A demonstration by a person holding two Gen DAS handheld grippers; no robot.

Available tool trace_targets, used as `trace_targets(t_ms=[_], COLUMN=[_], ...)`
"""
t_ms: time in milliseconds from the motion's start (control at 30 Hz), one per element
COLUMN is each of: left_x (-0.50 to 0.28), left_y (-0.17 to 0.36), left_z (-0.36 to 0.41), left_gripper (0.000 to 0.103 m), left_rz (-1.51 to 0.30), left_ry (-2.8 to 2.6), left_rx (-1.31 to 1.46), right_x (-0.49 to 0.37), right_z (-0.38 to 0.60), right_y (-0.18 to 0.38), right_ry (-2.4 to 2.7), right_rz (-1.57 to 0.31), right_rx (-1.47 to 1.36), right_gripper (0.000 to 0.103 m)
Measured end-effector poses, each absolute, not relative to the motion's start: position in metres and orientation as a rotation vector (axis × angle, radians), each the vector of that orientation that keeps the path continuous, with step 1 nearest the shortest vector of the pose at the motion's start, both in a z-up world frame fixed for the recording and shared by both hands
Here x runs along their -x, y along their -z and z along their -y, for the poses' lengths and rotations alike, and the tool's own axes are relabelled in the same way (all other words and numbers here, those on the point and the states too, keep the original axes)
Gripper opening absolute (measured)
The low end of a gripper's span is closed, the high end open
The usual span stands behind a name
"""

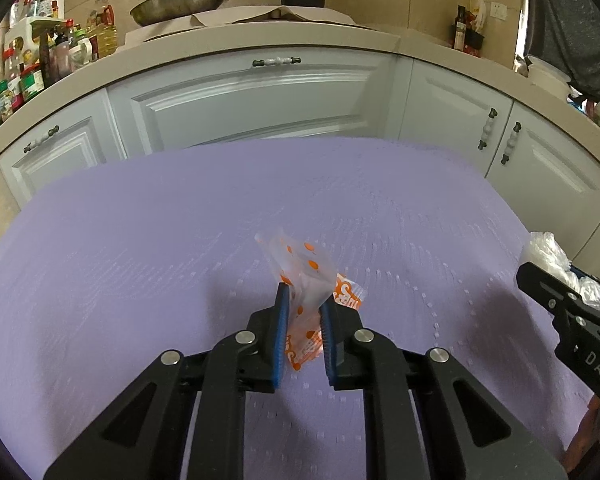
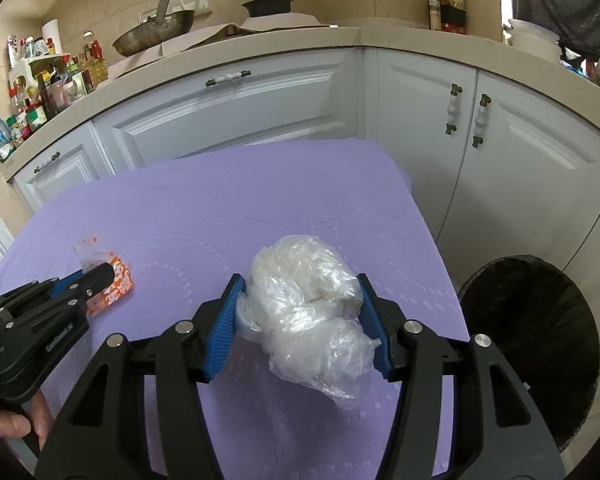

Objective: Collect trash
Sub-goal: 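Carry the clear bag and orange-printed bag over the black bin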

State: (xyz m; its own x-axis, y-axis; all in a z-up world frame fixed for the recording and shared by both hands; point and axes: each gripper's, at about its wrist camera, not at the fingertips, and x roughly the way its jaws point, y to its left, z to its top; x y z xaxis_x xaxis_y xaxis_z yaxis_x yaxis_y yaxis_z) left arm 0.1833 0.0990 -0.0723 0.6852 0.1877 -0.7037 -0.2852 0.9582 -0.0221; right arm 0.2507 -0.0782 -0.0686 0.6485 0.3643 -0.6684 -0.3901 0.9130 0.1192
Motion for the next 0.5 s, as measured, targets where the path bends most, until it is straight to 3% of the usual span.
trace_targets(t_ms=[500], left_x=[-0.163], left_y=[0.045], left_z=[-0.05], left_gripper=[0.016], left_rz=[-0.714], left_ry=[-0.186], left_rx=[0.088], right_x=[-0.227], right_z=[0.136], right_y=[0.049], right_ry=[-0.352], right_rz=[-0.704], right_rx=[-0.004], right_gripper=[0.054])
